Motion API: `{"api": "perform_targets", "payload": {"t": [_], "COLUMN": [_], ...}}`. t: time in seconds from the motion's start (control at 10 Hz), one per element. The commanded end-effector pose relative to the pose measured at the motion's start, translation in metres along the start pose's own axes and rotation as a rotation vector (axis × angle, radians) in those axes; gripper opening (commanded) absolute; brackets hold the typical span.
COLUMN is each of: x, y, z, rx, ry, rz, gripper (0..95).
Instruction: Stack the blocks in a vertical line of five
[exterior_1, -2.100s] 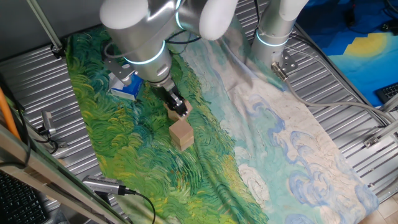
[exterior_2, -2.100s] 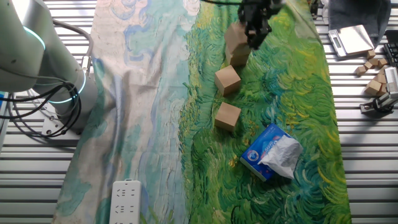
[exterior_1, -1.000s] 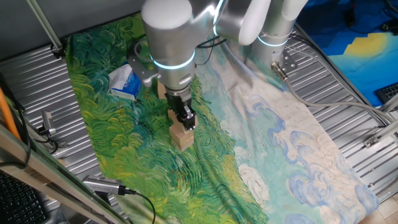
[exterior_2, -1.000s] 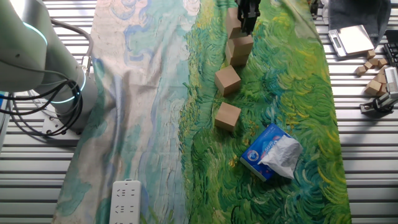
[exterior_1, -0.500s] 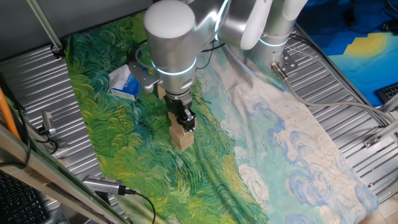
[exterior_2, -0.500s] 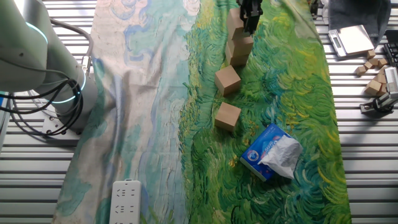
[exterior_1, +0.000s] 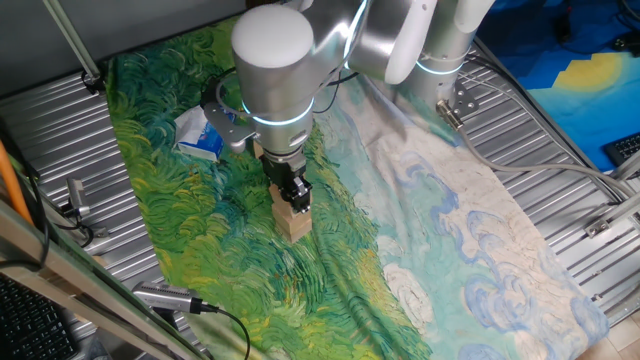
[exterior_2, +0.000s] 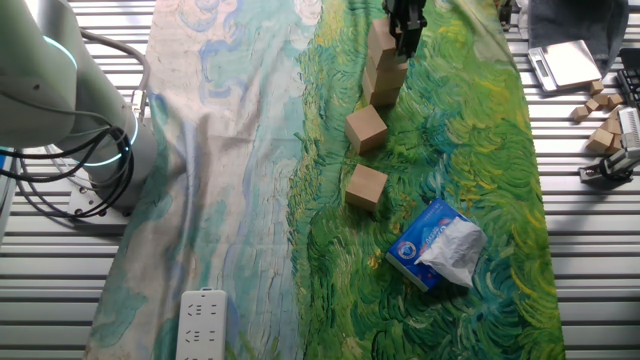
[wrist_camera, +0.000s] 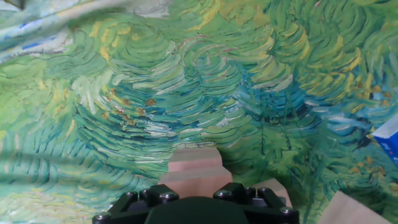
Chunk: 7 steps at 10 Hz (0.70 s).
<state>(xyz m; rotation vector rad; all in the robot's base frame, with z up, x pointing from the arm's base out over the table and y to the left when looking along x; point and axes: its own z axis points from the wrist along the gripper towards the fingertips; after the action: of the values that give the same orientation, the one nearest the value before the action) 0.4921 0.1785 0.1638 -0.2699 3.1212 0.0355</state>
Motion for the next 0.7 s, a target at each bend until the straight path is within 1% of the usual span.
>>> {"api": "perform_targets", "payload": {"t": [0.1, 0.4, 0.7], "x": [-0.0001, -0.004, -0.0009], "y": [-0.0017, -0.0064, -0.0071], "z": [0.001, 0.0046, 0.0105], "rx": [0.0, -0.006, -0.011], "ry": [-0.005, -0.003, -0.003], "rz": [0.001, 0.001, -0.002], "gripper": [0.0, 0.0, 0.0]}}
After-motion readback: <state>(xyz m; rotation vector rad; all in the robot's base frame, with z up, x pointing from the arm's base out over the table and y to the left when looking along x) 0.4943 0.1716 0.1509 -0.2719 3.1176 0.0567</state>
